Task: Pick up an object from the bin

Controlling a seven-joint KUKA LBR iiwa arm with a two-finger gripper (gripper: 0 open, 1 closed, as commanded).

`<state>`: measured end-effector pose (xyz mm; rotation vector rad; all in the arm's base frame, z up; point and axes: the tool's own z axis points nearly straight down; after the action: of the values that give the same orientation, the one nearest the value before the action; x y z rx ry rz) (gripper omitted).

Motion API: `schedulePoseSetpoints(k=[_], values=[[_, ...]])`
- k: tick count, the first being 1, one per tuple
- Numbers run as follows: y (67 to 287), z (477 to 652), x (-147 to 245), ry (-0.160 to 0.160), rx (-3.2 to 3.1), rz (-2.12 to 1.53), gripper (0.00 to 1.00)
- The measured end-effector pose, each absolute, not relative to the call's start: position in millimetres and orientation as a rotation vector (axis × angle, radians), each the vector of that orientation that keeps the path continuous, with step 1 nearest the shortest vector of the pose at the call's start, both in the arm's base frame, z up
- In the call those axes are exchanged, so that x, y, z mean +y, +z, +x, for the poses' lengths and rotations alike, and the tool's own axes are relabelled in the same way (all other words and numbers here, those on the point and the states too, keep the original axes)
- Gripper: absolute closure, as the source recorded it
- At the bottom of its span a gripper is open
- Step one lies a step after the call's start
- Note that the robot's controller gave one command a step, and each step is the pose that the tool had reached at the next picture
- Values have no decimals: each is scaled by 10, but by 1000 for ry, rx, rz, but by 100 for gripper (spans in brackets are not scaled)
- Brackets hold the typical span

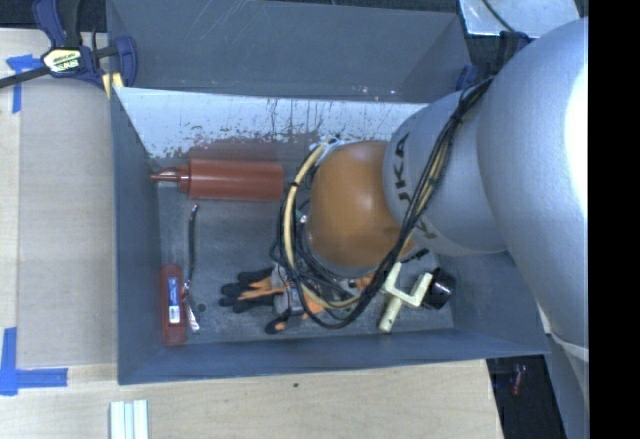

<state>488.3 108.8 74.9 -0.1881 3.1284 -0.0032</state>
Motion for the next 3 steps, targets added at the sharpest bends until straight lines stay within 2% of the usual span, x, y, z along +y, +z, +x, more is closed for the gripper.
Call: schedulePoseSetpoints(k=[1,3], values=[[717,4855,798,-3,3129,-257,100],[716,4855,798,-4,3129,-258,100]])
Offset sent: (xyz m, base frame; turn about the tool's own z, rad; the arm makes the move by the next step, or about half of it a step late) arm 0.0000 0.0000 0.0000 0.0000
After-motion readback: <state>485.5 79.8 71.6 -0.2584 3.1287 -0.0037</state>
